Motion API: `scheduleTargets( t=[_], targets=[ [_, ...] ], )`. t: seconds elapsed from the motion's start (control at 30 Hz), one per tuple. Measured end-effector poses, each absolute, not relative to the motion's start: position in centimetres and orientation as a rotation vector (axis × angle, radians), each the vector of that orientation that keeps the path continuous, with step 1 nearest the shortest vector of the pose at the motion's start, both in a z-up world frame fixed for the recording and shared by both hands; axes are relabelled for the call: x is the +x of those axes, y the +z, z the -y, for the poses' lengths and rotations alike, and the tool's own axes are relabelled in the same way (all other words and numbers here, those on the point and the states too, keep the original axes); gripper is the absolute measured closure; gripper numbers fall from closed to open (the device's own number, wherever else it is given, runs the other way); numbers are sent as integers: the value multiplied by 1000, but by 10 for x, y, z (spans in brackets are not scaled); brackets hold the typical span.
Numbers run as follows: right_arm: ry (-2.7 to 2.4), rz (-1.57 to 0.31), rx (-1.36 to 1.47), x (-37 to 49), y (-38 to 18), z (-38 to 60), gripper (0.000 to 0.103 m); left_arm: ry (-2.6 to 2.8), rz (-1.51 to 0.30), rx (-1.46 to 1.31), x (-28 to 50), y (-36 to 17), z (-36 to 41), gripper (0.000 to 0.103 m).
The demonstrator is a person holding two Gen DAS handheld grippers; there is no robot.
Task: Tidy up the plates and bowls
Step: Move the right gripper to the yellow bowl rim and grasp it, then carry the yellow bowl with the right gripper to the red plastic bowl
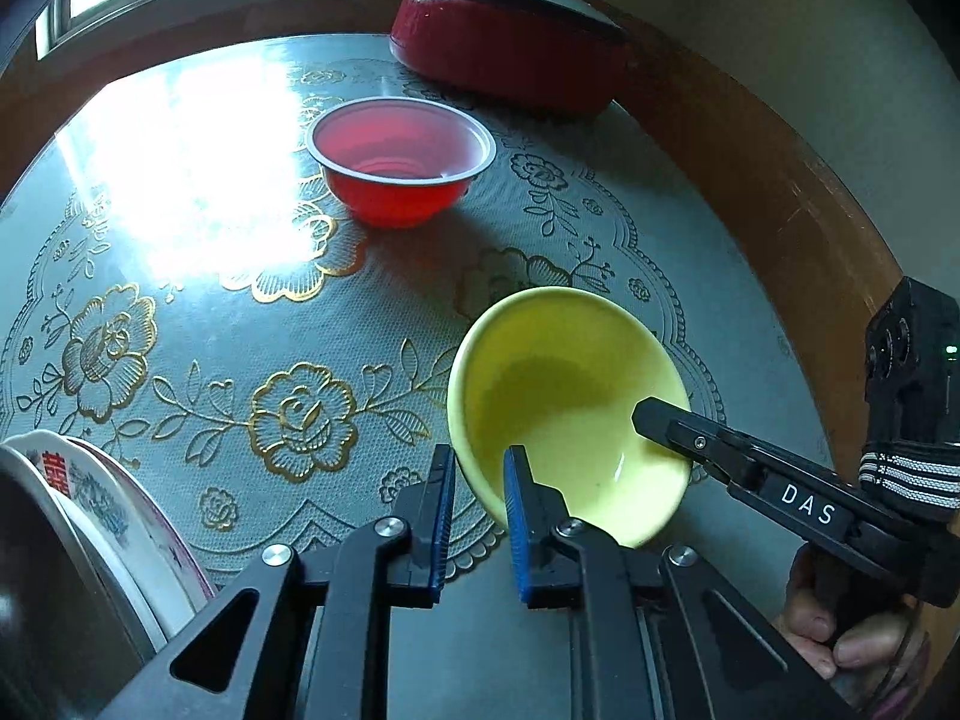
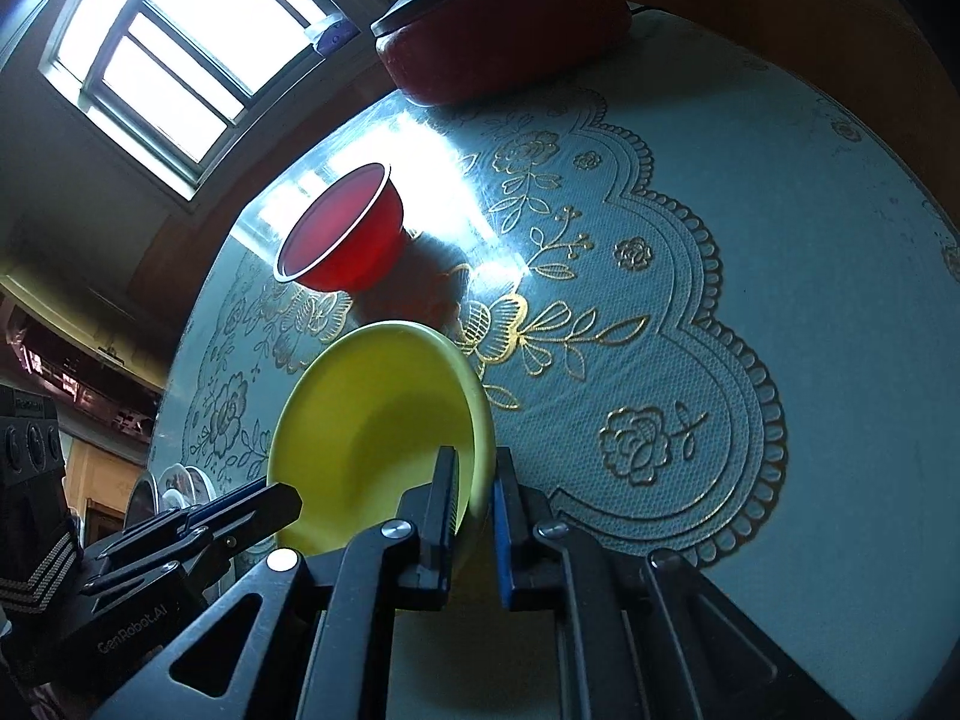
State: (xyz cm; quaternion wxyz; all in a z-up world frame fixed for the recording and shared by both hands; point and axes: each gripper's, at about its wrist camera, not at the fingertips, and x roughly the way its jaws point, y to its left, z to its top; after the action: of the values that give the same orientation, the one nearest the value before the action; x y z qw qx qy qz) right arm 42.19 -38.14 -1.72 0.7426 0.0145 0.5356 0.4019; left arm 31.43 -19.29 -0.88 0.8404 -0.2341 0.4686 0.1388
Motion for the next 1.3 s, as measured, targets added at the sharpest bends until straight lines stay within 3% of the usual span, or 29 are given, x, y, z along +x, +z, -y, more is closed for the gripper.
scheduleTargets(
  t=[0.23,0.3,0.4,0.77,1.0,1.3],
  targets=[
    [906,-1173,9,415,-13,386,91,282,-1014,-508,306,-10,193,85],
    [921,-1180,15,416,-12,386,79,282,-1006,-504,302,-5,192,79],
    [926,-1159,5,419,-4,388,72,298,-992,-514,296,2,185,70],
    [956,-1090,47,457,23,355,71,409,-936,-562,303,16,138,71],
    [1051,-1141,163,479,23,308,78,475,-870,-608,318,22,103,78],
    [966,-1219,263,517,3,264,79,511,-826,-697,348,23,58,79]
  ],
)
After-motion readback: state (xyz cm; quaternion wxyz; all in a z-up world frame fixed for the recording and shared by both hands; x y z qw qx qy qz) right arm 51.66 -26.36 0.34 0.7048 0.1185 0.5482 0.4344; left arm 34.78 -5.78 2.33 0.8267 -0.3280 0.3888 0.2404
